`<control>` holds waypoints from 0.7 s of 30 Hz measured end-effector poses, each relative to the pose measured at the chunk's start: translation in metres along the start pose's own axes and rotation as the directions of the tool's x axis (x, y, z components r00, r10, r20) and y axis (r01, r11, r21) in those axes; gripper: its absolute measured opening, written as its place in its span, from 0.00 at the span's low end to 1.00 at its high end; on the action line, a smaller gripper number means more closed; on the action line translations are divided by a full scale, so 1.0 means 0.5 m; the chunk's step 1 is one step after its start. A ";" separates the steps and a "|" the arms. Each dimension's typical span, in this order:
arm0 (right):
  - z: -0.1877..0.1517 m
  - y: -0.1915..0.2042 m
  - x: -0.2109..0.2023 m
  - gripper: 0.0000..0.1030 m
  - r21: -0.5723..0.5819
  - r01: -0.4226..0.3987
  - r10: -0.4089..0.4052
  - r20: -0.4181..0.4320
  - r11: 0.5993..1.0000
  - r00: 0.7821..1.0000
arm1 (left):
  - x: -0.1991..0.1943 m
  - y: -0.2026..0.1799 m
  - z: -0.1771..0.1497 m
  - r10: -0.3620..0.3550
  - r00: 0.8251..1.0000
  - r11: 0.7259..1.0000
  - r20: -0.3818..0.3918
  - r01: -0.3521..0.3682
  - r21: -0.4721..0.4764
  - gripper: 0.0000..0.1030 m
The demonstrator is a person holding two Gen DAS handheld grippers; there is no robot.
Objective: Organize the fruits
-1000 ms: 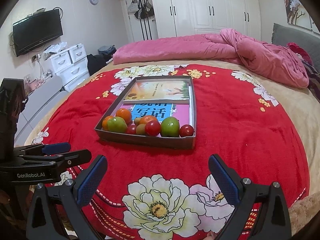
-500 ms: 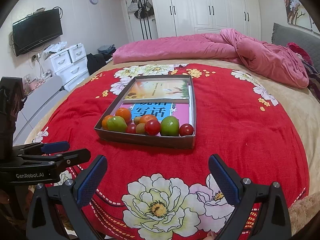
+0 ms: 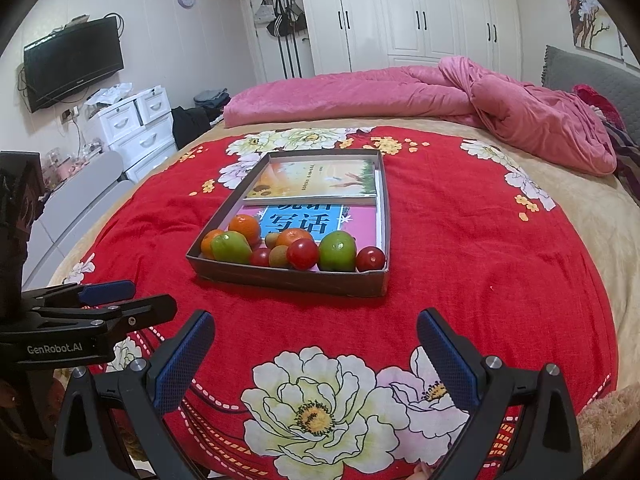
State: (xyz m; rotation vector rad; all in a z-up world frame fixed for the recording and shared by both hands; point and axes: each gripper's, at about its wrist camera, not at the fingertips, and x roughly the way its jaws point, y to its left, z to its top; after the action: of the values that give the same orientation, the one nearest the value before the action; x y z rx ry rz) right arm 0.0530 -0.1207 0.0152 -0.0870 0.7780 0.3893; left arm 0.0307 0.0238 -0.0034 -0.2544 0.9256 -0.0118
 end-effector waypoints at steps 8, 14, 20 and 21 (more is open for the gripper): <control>0.001 0.001 0.000 0.99 0.001 0.000 0.000 -0.001 1.000 1.000 | 0.001 -0.002 -0.001 -0.005 1.000 1.000 -0.004 0.005 0.001 0.79; 0.002 -0.010 0.000 0.99 0.014 0.008 -0.008 -0.003 1.000 1.000 | 0.005 -0.005 0.000 0.007 1.000 1.000 -0.008 -0.007 0.006 0.79; 0.011 -0.037 0.013 0.99 0.052 0.030 -0.029 -0.013 0.998 1.000 | 0.022 0.012 0.008 0.066 0.998 0.998 -0.015 -0.066 -0.008 0.79; 0.014 -0.044 0.015 0.99 0.061 0.037 -0.036 -0.011 0.997 0.999 | 0.028 0.024 0.014 0.066 0.998 0.998 -0.019 -0.067 -0.020 0.79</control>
State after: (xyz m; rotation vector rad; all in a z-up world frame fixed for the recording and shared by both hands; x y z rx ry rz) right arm 0.0709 -0.1373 0.0136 -0.0459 0.7965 0.3303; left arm 0.0435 0.0354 -0.0129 -0.2432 0.9522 0.0571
